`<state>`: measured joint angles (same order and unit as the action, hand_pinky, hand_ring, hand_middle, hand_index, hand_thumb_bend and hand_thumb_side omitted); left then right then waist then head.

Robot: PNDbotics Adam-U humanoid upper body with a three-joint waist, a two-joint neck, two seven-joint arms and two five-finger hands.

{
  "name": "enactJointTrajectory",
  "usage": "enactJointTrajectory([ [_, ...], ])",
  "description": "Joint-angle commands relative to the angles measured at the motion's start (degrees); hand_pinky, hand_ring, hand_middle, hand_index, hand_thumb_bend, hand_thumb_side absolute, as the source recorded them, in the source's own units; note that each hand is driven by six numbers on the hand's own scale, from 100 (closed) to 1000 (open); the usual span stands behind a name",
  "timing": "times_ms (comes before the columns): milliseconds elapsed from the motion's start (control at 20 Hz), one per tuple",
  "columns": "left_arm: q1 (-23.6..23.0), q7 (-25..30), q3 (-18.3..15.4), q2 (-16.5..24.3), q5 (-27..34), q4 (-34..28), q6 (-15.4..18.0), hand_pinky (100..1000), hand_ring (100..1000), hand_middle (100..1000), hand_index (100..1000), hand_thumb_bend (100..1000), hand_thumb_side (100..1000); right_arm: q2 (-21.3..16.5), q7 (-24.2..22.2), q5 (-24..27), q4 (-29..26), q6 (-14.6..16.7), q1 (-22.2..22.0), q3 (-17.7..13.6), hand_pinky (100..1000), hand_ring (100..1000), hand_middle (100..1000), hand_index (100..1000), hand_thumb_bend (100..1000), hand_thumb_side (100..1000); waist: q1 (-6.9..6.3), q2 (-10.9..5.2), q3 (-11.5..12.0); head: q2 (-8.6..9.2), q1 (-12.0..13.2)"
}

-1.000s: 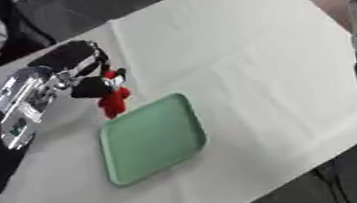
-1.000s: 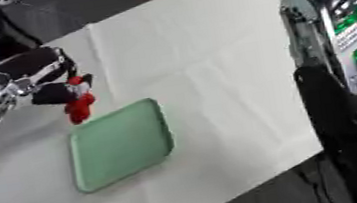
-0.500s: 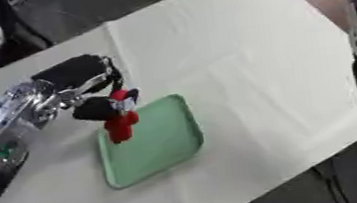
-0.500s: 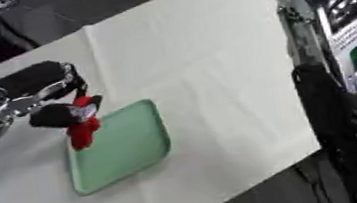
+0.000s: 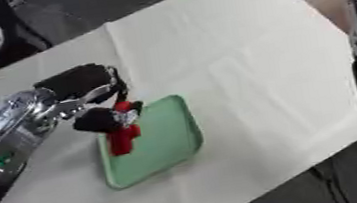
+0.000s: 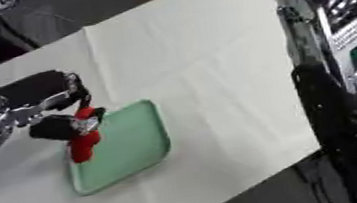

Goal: Pick up objects on the table and place them in the box.

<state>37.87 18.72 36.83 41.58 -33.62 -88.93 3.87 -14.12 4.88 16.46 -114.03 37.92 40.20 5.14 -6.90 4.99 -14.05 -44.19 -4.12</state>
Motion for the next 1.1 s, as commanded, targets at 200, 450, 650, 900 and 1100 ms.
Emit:
enactJointTrajectory([
  [200,-0.9,-6.8,-0.2,3.1,-0.7,-3.0,2.0,100,100,216,457,100,719,-0.9,0.1,0.1,-0.6,0.1,0.9,-0.1,225,383,432,489,114,360,0.36,-0.68,0.1,0.07,-0.6],
  [450,-1.3,-11.5,-0.5,4.0,-2.1,-4.9,2.6,100,100,311,533,100,780,-1.0,0.0,0.1,-0.6,0.1,0.8,-0.1,225,383,432,489,114,359,0.39,-0.70,0.3,0.07,-0.7],
  [650,-1.4,-14.3,-0.5,4.3,-2.6,-5.4,2.4,100,100,345,552,100,816,-1.1,0.0,0.1,-0.6,0.1,0.8,-0.1,225,383,432,489,114,356,0.37,-0.71,0.3,0.07,-0.8],
  [900,-1.5,-16.4,-0.3,4.7,-1.9,-5.8,2.5,100,121,379,584,100,866,-1.1,-0.1,0.1,-0.6,0.1,0.8,-0.1,225,383,432,489,115,355,0.35,-0.71,0.3,0.07,-0.7],
  [1100,-1.5,-17.5,-0.2,5.0,-1.8,-6.0,3.0,100,179,411,599,100,892,-1.1,-0.1,0.1,-0.6,0.0,0.8,-0.1,225,383,432,489,115,355,0.35,-0.70,0.3,0.07,-0.7],
])
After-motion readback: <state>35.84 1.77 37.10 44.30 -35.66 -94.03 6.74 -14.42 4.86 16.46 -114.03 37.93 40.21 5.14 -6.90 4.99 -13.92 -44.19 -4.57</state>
